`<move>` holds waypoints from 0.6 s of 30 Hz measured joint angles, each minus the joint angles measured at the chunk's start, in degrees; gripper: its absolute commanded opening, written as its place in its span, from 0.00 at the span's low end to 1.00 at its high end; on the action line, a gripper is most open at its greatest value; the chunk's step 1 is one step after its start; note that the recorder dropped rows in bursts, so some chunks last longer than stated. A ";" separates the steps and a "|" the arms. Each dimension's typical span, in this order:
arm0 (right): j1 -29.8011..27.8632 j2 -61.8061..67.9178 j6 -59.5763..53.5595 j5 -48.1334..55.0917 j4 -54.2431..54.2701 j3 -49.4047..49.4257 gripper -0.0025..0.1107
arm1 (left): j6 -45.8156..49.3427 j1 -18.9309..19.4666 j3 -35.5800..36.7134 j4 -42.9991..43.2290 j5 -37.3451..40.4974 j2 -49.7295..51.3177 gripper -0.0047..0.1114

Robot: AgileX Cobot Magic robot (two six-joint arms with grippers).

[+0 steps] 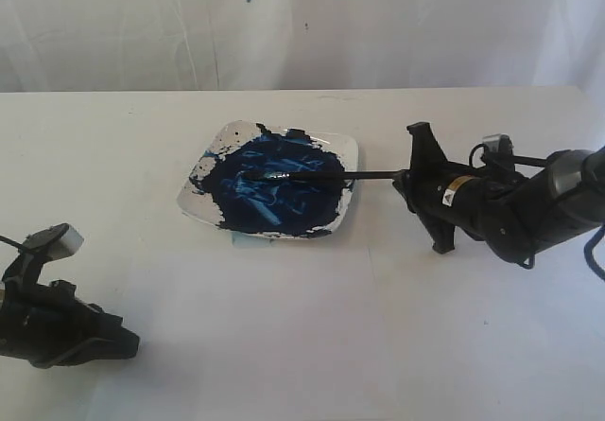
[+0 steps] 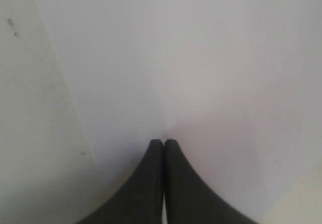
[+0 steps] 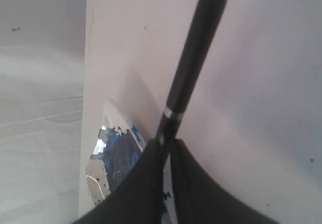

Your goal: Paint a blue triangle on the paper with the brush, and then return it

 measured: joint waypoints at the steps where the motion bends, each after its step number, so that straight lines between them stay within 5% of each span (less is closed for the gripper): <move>1: 0.00 0.00 0.36 0.00 -1.00 0.00 0.19 | 0.00 0.00 0.00 0.00 0.00 0.00 0.04; 10: 0.00 -3.62 0.96 -0.05 -3.69 0.00 0.76 | 0.00 0.00 0.00 0.00 0.00 0.00 0.04; 18: 0.00 -5.50 1.81 4.52 -3.92 0.00 0.79 | 0.00 0.00 0.00 0.00 0.00 0.00 0.04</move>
